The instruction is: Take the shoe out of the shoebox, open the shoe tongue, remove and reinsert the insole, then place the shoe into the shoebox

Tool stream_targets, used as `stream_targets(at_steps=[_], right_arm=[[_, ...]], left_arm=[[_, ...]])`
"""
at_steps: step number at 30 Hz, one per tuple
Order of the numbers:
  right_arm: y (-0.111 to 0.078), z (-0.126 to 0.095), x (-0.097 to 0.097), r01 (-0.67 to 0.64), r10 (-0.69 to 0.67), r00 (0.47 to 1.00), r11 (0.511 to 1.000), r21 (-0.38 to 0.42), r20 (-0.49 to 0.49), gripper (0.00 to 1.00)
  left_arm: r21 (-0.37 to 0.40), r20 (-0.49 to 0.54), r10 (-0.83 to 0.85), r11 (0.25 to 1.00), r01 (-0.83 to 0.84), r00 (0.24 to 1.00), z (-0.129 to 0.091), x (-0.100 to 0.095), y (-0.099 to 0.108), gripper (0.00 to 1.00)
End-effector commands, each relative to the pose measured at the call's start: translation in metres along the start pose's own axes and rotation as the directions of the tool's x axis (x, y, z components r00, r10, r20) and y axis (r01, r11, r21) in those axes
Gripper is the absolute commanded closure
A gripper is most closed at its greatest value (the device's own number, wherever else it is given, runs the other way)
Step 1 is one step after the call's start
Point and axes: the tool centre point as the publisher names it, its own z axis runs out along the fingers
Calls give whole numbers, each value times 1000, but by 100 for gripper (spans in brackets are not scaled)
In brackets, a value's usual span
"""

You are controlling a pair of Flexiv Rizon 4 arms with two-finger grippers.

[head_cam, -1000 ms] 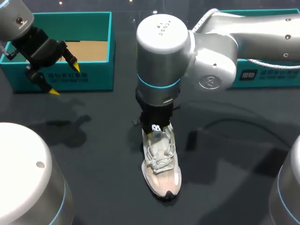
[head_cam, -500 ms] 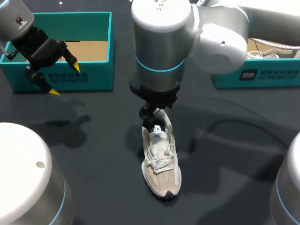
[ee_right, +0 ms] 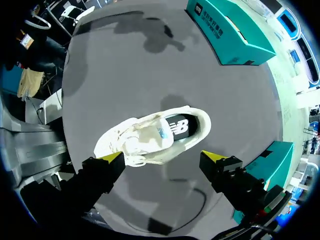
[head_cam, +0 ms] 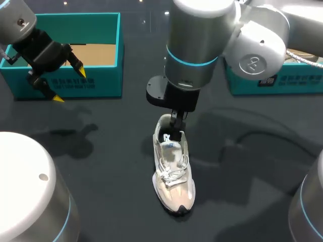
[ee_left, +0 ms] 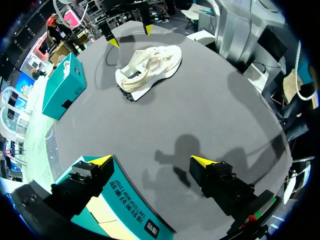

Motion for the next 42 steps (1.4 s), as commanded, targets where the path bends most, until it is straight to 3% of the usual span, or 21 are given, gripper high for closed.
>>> stream_targets(at_steps=[1,10,19,21,31,42], right_arm=[[9,10,-12,104,-104,994,995,8,-21,0],[22,20,-36,256,-256,966,966,23,13,0],[22,20,-36,256,-256,966,966,23,13,0],[28,28,-43,292,-291,956,956,38,-17,0],[33,40,-71,358,-359,933,933,34,19,0],[37,65,-80,337,-337,941,941,34,-4,0]], left_arm=[[-3,-1,1,1000,-1,1000,0,1,0,0],[-3,-1,1,1000,-1,1000,0,1,0,0],[-3,-1,1,1000,-1,1000,0,1,0,0],[-3,-1,1,1000,-1,1000,0,1,0,0],[-3,-1,1,1000,-1,1000,0,1,0,0],[-3,-1,1,1000,-1,1000,0,1,0,0]])
